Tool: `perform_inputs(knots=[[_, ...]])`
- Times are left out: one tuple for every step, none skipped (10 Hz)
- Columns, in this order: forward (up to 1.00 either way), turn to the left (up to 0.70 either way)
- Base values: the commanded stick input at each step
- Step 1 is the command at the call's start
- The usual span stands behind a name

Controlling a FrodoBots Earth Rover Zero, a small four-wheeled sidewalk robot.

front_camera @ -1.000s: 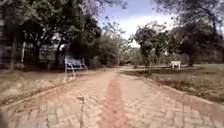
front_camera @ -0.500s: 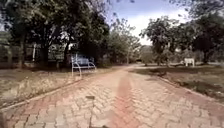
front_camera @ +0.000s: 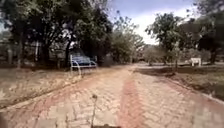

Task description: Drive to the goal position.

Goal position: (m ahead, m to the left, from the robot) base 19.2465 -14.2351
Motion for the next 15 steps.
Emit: perform_inputs(knots=[[0.85, 0.0], [0.85, 0.0], [0.85, 0.0], [0.85, 0.0], [0.85, 0.0], [0.85, 0.0], [0.85, -0.11], [0.85, -0.27], [0.85, -0.25], [0.85, -0.09], [0.85, 0.0], [0.85, 0.0], [0.85, 0.0], [0.85, 0.0], [0.85, 0.0]])
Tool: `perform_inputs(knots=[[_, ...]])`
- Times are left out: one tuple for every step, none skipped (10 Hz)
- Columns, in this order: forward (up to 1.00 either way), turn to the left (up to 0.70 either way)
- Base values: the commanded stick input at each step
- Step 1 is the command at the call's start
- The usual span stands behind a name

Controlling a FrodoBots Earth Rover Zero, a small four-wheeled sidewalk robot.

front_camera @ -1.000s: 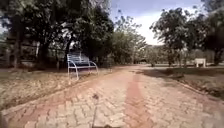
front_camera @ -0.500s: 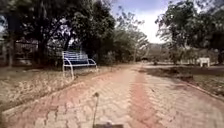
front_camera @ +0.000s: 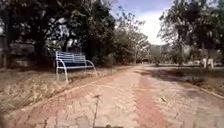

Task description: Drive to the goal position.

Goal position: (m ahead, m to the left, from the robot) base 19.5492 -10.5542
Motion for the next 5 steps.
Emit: perform_inputs(knots=[[0.85, 0.0], [0.85, 0.0], [0.85, 0.0], [0.85, 0.0], [0.85, 0.0]])
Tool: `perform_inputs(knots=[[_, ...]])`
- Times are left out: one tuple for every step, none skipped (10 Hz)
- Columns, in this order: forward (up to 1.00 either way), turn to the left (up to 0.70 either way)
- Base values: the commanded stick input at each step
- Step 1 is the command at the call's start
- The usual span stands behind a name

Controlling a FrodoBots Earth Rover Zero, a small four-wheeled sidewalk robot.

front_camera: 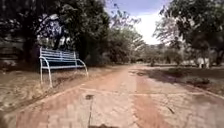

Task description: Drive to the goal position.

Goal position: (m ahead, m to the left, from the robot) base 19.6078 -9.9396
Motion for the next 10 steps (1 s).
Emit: perform_inputs(knots=[[0.85, 0.0], [0.85, 0.0], [0.85, 0.0], [0.85, 0.0], [0.85, 0.0], [0.85, 0.0], [0.85, 0.0], [0.85, 0.0], [0.85, 0.0], [0.85, -0.15]])
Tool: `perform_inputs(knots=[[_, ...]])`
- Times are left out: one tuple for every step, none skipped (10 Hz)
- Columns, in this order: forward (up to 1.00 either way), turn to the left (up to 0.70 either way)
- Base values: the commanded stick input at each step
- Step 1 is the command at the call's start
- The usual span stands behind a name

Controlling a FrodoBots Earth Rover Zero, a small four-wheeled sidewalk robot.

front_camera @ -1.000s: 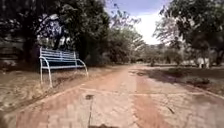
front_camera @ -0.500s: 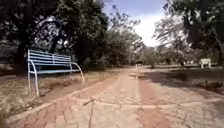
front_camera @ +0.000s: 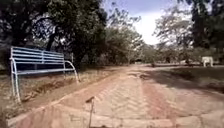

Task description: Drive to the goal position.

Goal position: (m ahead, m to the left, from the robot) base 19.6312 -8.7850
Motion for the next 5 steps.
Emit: perform_inputs(knots=[[0.85, -0.32], [0.85, -0.29], [0.85, -0.23], [0.85, 0.0], [0.85, 0.0]])
